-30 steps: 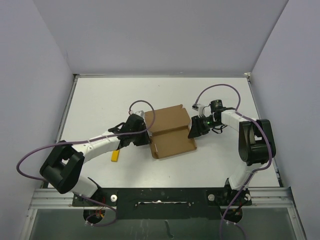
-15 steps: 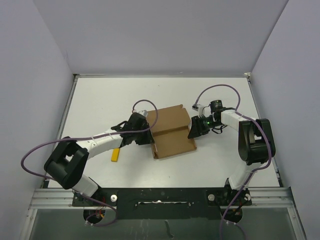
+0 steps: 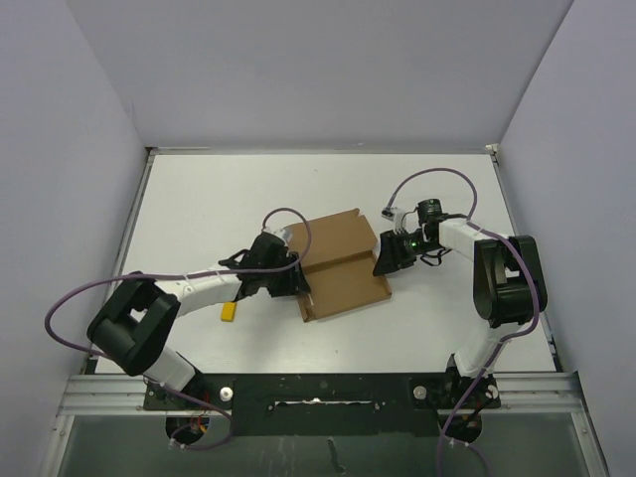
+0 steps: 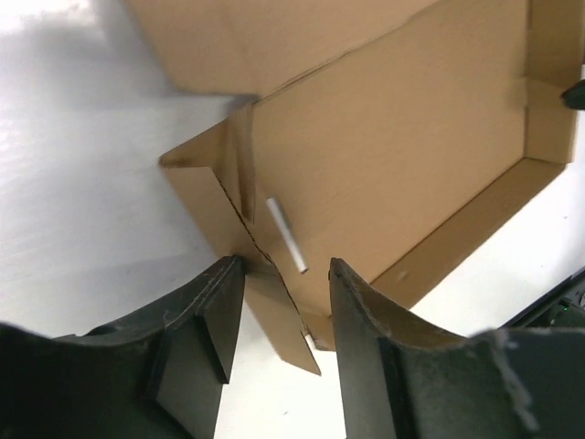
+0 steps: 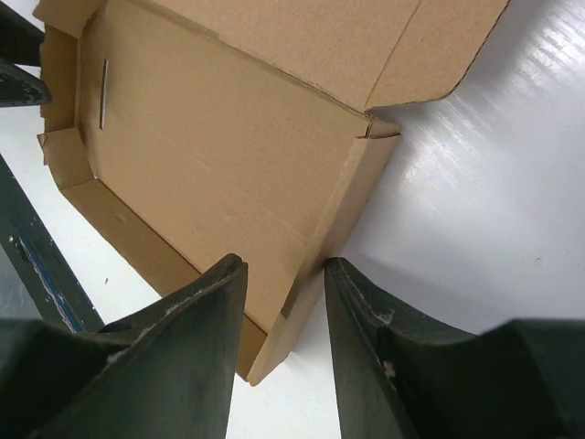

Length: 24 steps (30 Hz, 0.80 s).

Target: Fold the paper box

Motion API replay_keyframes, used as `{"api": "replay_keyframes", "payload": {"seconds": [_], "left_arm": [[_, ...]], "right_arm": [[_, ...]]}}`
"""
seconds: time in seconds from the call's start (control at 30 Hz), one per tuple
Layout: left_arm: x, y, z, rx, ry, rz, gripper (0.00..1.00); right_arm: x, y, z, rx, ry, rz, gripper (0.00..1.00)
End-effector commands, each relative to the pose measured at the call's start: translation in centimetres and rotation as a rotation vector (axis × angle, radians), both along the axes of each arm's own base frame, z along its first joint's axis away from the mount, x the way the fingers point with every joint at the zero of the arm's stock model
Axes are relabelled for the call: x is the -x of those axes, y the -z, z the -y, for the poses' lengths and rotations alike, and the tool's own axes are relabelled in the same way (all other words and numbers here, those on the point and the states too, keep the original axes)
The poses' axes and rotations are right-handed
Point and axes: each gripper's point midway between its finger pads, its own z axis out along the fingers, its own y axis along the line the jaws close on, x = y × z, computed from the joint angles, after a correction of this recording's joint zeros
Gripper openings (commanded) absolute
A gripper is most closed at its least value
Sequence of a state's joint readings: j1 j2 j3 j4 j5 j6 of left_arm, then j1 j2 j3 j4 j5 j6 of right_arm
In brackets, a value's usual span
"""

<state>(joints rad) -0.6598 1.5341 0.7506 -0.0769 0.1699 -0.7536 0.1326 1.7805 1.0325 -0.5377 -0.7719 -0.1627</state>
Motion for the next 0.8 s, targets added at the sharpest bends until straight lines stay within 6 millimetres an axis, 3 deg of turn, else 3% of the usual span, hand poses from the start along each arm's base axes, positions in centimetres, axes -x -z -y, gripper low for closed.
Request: {"api": "replay_keyframes", "payload": {"seconds": [0.0,0.23,0.43,0.53,0.77], "left_arm": [[-0.3,-2.5,0.0,0.085,0.005,0.088,0.43],[0.6,-3.9,-2.3,0.104,-0.021,0.156,0.59],[2.3,-3.1,-4.6,0.154,-0.088,0.152,0.67],[2.5,-2.7,-5.1,0.194,-0.115,0.142,0.66],[2.0,-2.2,-5.8,0.206,-0.158,0.124,0.48]], "right_arm": [[-0.7,-0.8,-0.8,-0.038,-0.011,0.013,0.4],[-0.7,-0.6,-0.6,-0.029,-0.008,0.011,0.41],[-0.8,-0.6,-0.6,-0.029,-0.008,0.012,0.41],[-0.7,-0.5,-0.7,-0.03,-0.009,0.008,0.41],[-0.9,-1.0,-0.6,-0.028,-0.012,0.027,0.41]]}}
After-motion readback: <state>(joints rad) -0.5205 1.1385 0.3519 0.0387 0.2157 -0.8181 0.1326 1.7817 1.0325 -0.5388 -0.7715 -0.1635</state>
